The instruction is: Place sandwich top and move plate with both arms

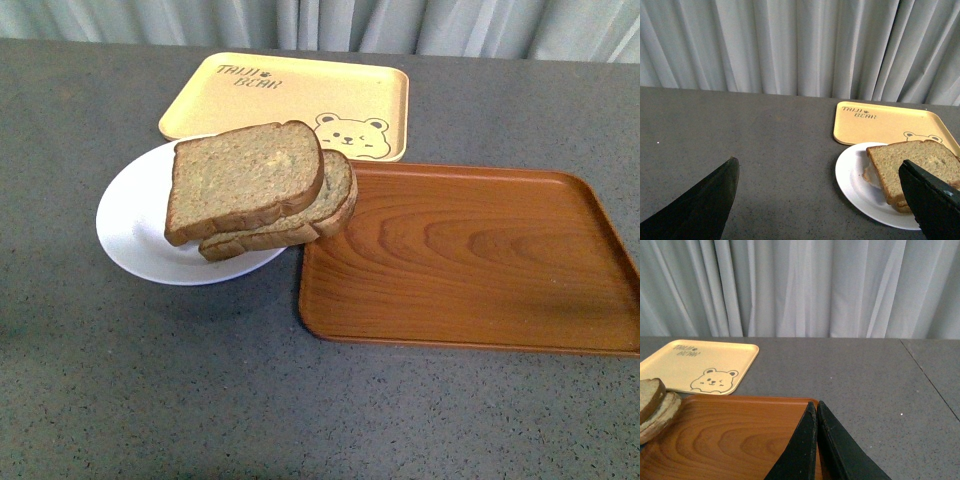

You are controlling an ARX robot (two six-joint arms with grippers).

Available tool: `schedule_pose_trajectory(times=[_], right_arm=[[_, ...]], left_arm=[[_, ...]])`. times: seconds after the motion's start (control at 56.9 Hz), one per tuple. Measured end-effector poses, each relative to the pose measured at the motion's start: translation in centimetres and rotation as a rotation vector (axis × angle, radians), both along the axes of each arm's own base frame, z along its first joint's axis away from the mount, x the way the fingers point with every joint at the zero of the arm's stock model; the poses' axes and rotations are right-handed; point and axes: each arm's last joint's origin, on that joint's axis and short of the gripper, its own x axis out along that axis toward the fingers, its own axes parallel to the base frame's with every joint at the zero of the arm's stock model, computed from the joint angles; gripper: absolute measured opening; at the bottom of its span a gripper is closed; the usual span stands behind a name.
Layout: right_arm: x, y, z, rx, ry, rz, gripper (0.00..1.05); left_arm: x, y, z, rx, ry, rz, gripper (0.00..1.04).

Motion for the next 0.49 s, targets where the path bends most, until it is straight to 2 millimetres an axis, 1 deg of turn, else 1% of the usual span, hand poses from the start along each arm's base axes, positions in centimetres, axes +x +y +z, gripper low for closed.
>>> schedule_pose_trajectory(times=[0.492], right_arm=[[-1.3,0.0,0.1,0.000,-0.005,0.000,0.02]], left_arm=[[0.0,0.0,0.0,0.000,0.000,0.000,0.96]])
